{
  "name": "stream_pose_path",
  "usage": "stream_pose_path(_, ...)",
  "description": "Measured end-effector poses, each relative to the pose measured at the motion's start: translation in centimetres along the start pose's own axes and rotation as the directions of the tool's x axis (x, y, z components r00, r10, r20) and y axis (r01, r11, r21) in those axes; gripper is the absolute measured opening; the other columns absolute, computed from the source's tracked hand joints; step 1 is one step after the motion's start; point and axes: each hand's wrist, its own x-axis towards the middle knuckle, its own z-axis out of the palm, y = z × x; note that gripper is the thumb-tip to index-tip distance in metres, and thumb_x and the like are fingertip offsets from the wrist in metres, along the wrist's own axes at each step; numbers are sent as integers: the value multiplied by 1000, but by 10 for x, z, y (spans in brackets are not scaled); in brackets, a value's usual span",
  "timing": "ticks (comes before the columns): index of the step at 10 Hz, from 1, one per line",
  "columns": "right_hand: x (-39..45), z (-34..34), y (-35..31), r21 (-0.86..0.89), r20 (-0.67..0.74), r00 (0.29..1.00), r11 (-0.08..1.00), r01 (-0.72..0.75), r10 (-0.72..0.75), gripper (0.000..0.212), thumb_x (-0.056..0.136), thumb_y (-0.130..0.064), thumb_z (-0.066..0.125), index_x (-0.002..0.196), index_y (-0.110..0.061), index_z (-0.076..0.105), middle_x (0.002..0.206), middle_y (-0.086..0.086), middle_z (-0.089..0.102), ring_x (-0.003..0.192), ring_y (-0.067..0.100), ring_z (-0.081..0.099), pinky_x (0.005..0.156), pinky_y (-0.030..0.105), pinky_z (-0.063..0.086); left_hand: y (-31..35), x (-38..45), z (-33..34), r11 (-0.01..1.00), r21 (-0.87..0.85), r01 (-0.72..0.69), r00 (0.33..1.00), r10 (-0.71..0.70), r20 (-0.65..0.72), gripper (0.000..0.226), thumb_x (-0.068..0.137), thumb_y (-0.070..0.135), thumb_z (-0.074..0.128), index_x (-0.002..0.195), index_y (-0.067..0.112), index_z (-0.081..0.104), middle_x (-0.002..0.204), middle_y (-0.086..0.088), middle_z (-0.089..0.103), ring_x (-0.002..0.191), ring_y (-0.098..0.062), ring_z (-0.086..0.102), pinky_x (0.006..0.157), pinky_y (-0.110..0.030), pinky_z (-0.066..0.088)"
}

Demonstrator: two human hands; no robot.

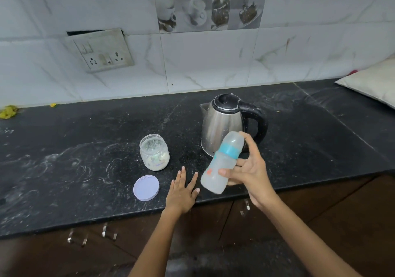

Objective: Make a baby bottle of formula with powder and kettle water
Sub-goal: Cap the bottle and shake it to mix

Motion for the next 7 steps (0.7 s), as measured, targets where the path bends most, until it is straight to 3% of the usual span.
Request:
stream_pose_path(2, -1, 0, 0, -9, 35, 999, 1000, -18, 19, 102, 59, -1, 85, 138, -43, 37, 111, 16, 72, 99, 33, 72, 66, 46, 61, 3, 0, -3, 1000, -8, -9, 1000, 9, -13, 58, 103, 41, 23, 151, 31, -7, 158, -11, -25, 148, -26, -17, 121, -43, -1)
stream_pose_path(3, -1, -9, 1, 37, -130, 990, 998, 55, -50, 96, 65, 4, 83, 138, -40, 37, 114, 17, 70, 100, 34, 71, 64, 45, 61, 3, -2, 1, 1000, -13, -14, 1000, 14, 4, 57, 103, 44, 22, 152, 32, -6, 158, -10, -26, 148, -25, -17, 120, -43, -1)
stream_pose_path(4, -3, -1, 5, -1, 0, 1000, 1000, -1, 1, 101, 64, 9, 83, 139, -41, 36, 110, 16, 72, 97, 34, 72, 63, 43, 61, 2, -2, 0, 1000, -12, -18, 1000, 18, 4, 57, 103, 42, 23, 152, 32, -5, 158, -10, -26, 148, -26, -18, 120, -43, -1)
stream_pose_path(6, 5, -9, -3, 23, -124, 991, 998, 50, -47, 98, 67, 8, 82, 138, -40, 36, 115, 20, 69, 99, 34, 71, 64, 46, 61, 1, -2, 0, 1000, -29, -3, 1000, 3, -13, 57, 103, 44, 22, 152, 33, -5, 158, -10, -25, 148, -26, -17, 120, -43, -1)
stream_pose_path(7, -6, -2, 7, -3, -1, 1000, 1000, -25, 25, 101, 61, 4, 87, 136, -44, 38, 111, 19, 71, 97, 34, 72, 64, 46, 61, -1, -1, 2, 1000, -17, -11, 1000, 10, -15, 58, 103, 43, 23, 151, 33, -7, 158, -10, -25, 148, -26, -17, 120, -43, -1)
